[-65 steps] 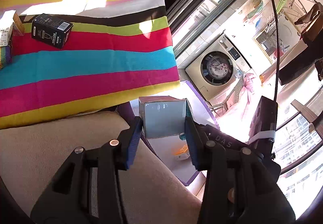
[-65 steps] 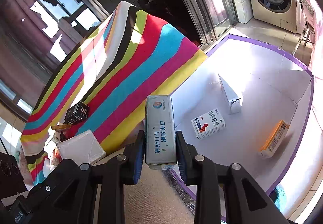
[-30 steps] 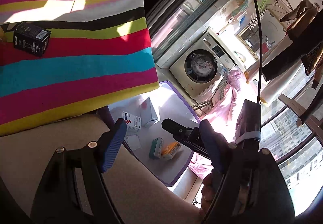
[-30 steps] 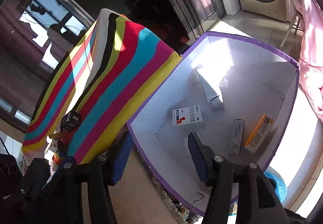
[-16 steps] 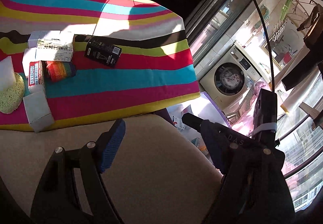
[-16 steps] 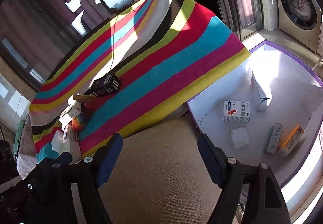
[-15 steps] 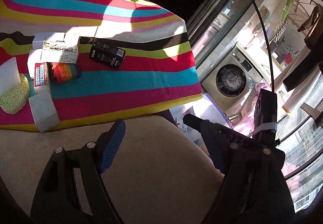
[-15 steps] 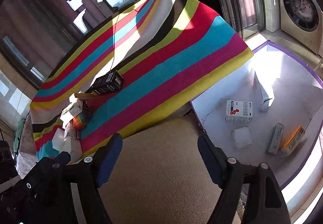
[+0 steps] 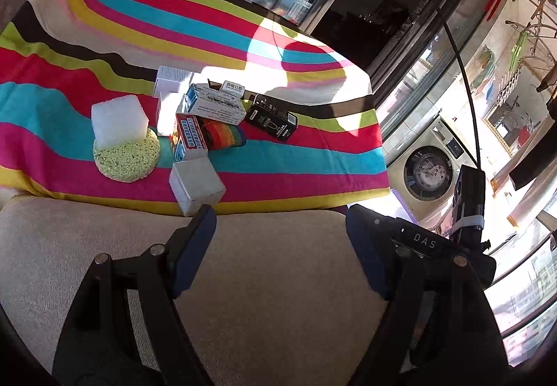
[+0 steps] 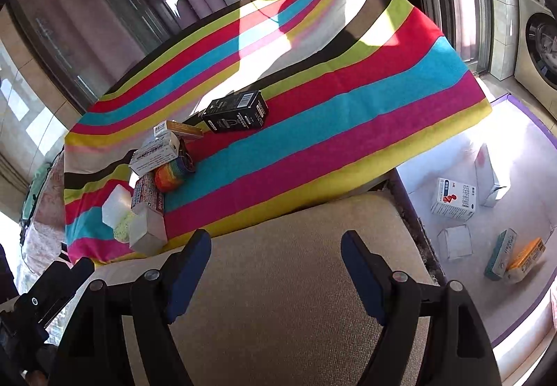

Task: Organize objects
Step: 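Move both open tools back over the remaining items on the table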

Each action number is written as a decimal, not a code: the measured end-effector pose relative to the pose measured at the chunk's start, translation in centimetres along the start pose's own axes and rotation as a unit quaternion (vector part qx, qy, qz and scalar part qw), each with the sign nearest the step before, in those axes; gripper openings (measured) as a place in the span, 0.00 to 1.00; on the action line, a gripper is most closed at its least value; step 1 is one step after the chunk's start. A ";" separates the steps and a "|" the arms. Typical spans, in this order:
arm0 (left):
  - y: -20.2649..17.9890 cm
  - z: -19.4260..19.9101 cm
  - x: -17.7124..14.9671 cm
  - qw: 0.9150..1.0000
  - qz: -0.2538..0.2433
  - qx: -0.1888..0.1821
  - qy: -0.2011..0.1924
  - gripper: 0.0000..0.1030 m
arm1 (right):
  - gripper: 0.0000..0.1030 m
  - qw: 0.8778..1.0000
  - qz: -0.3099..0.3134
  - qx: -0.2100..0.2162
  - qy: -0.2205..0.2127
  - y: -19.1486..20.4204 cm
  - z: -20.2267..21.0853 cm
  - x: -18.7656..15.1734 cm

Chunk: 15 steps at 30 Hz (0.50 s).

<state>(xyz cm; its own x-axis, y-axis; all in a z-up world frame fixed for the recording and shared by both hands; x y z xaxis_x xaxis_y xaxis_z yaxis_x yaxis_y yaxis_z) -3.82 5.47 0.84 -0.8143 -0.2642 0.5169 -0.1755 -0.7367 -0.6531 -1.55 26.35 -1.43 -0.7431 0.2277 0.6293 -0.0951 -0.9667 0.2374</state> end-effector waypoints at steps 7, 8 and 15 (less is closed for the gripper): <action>3.8 2.3 1.4 0.999 0.026 0.033 -0.030 0.77 | 0.77 1.000 0.022 0.012 0.015 1.3 -1.4 0.2; 4.2 2.5 1.6 0.998 0.031 0.038 -0.034 0.77 | 0.78 0.999 0.024 0.015 0.016 1.5 -1.6 0.3; 6.8 2.4 3.7 0.994 0.055 0.079 -0.048 0.77 | 0.79 0.999 0.037 0.023 0.029 2.5 -3.3 1.0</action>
<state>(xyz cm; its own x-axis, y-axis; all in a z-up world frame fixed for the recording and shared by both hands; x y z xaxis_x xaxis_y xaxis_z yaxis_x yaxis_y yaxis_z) -6.72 -2.03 -0.34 -0.7655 -0.4008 0.5034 0.0064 -0.7871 -0.6168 -4.74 23.83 -2.66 -0.7840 0.1476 0.6029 -0.0092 -0.9740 0.2265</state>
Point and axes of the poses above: each gripper's, at about its wrist camera, not at the fingertips, and z roughly against the way its jaws point, y to its left, x to its top, the point moved 6 cm from there along -z, roughly the way its jaws point, and after that the axes turned 14 degrees about z, right-handed, at the moved point
